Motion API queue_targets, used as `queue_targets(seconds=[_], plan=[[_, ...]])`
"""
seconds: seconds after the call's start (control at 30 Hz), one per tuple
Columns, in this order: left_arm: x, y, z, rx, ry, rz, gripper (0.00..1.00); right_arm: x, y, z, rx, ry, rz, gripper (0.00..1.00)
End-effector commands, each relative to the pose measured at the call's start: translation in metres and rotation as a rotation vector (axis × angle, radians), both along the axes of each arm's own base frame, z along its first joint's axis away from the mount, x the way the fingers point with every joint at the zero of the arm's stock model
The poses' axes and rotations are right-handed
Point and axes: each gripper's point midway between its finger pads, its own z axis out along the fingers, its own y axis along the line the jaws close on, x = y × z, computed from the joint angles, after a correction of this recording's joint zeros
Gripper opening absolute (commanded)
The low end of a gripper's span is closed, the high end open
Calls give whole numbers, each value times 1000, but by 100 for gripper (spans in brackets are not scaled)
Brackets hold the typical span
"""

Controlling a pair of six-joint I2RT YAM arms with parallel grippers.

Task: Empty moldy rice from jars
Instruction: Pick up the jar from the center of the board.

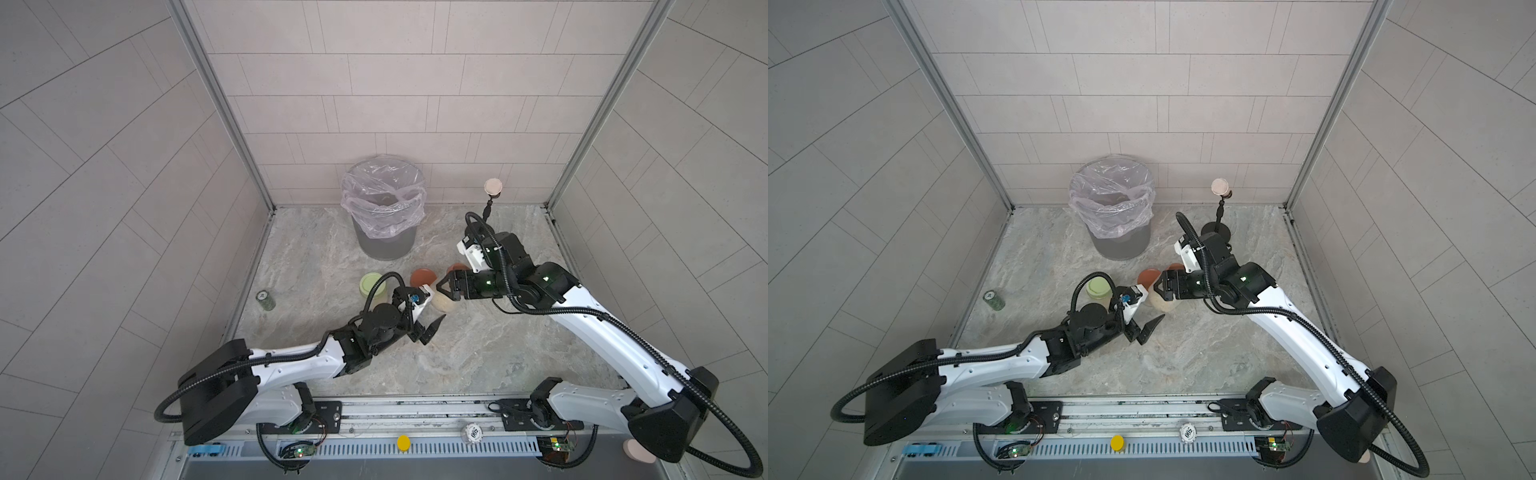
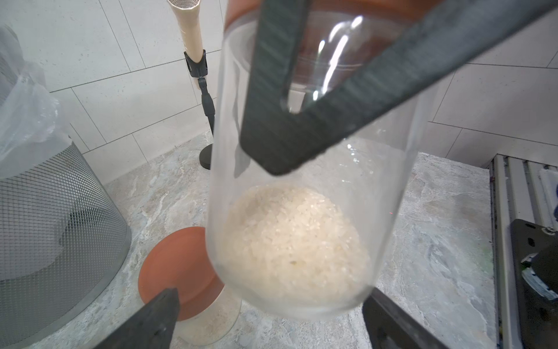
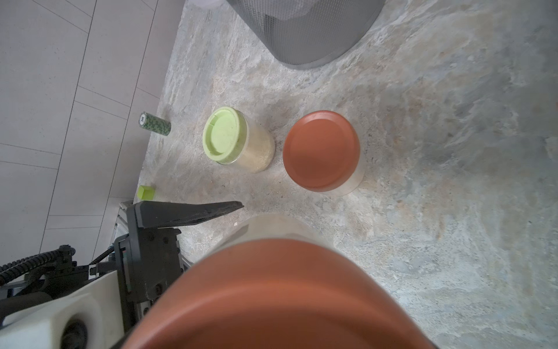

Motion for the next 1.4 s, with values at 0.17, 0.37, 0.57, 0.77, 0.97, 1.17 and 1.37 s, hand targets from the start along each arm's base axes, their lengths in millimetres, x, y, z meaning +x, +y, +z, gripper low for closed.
queue_targets(seconds=[0.17,0.37,0.57,0.77,0.97,1.17,1.37], plan=[[7,-18,24,-55,-69,-20,100,-2,26,20,85,-13,81,44],[11,-18,31,-121,-78,3,100,-3,31,18,83,-5,102,44],[13,-23,29,-125,-79,-3,100,-3,33,24,102,-14,106,44],[14,-25,30,-123,-84,-2,99,-5,33,22,101,-8,109,44],[15,-26,30,-132,-84,2,90,-5,33,21,104,-9,108,45],[18,-24,29,-137,-94,19,68,-6,32,22,106,-11,105,49],[22,-21,32,-143,-108,49,56,-8,29,23,107,-18,100,55]])
